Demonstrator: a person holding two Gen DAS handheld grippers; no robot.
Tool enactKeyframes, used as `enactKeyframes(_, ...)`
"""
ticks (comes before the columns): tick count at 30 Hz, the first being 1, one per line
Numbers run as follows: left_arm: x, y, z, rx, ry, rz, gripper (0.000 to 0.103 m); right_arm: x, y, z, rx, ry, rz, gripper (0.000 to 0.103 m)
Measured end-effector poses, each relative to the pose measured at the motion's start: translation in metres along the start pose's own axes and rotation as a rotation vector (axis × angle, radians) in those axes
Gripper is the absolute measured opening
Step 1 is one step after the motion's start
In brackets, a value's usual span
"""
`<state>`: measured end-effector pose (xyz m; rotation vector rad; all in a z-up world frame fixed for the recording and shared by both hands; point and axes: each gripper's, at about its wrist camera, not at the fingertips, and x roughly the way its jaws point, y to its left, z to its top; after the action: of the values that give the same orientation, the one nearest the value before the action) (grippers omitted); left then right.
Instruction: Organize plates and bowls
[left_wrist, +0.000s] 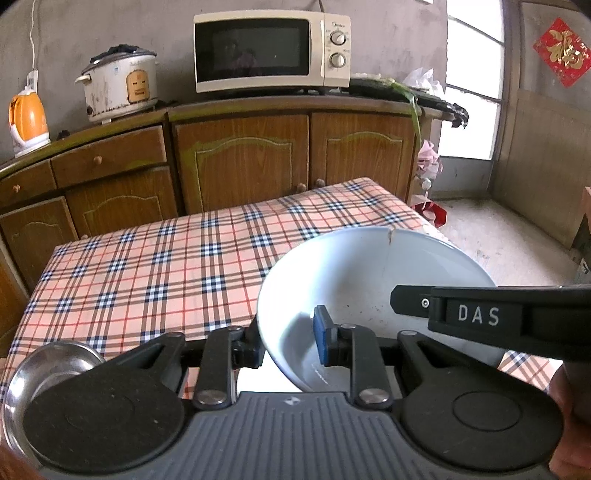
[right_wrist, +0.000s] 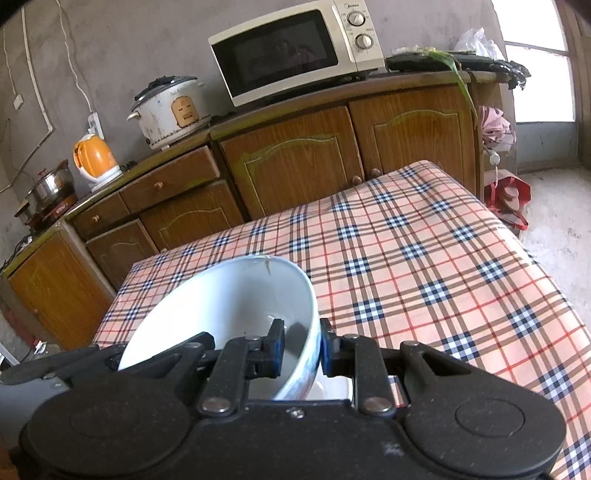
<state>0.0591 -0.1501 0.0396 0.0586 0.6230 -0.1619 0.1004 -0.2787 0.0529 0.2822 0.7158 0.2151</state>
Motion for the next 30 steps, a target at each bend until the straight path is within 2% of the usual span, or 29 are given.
enactKeyframes(30,0.034,0.013,-0.025,-0.019,0.111,0.007,0.025,0.052,-0.007,-0.025,0.014,0.116,-0.005,0.026)
